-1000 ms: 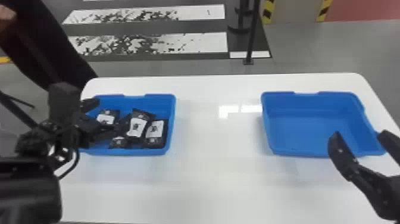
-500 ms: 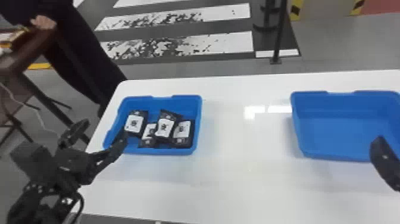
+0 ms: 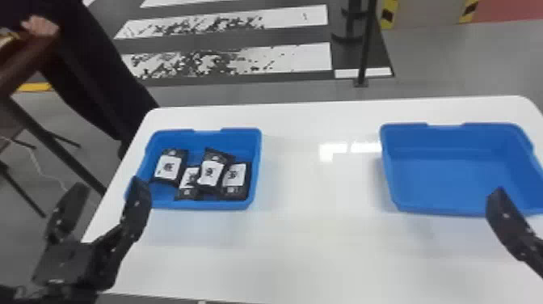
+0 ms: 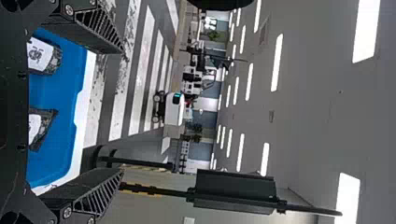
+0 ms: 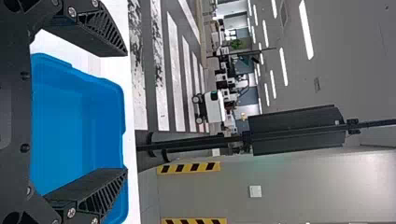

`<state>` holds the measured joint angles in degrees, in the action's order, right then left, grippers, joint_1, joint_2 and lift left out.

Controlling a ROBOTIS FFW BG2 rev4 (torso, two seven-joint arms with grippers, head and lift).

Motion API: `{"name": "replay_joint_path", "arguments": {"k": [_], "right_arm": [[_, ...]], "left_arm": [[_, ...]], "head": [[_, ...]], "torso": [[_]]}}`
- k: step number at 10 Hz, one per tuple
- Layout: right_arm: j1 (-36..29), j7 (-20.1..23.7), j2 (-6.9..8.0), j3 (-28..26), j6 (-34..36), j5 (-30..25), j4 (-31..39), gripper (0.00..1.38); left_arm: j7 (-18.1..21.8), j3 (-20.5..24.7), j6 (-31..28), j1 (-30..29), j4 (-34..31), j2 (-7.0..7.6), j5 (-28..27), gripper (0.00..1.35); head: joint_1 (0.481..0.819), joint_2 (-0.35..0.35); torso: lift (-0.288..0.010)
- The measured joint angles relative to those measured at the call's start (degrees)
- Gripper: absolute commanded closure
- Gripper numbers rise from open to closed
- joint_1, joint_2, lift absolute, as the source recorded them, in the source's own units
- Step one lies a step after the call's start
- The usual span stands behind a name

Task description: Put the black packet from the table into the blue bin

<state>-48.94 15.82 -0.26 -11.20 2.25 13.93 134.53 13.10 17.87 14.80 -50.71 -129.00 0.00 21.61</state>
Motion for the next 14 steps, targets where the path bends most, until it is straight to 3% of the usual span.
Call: {"name": "replay_joint_path", "arguments": {"k": [7,14], "right_arm": [[-0.1,0.0,0.26,0.0,0.0,-0.1,0.1,0.13],[0.4,0.1,0.27,0.0,-0.5,-0.1,-0.4,0.13]], "left_arm": [[-0.4,-1.9,-0.8,-1.5,-2.0,1.83,0.0,0.13],[-0.4,-2.3,-0.7,-1.0,-2.0,2.11,0.6,0.13]], "head": [[0.695,0.116],[0.695,0.109]], "torso": [[-0.110],[-0.110]]}}
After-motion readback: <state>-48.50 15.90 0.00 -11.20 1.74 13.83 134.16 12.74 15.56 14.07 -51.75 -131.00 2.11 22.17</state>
